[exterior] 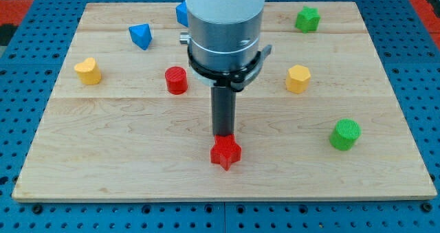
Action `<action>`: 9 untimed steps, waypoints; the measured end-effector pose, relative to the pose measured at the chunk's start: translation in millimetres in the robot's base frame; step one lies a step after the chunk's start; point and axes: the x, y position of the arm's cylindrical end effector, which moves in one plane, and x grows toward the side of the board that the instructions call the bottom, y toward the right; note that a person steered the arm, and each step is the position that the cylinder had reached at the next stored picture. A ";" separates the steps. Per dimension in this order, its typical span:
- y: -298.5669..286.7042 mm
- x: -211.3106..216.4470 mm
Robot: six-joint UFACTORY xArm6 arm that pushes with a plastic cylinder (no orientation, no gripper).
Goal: Place the red star vertically below to the red circle
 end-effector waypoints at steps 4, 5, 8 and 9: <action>-1.3 5.6; 67.8 -20.2; -41.4 51.3; -0.5 61.7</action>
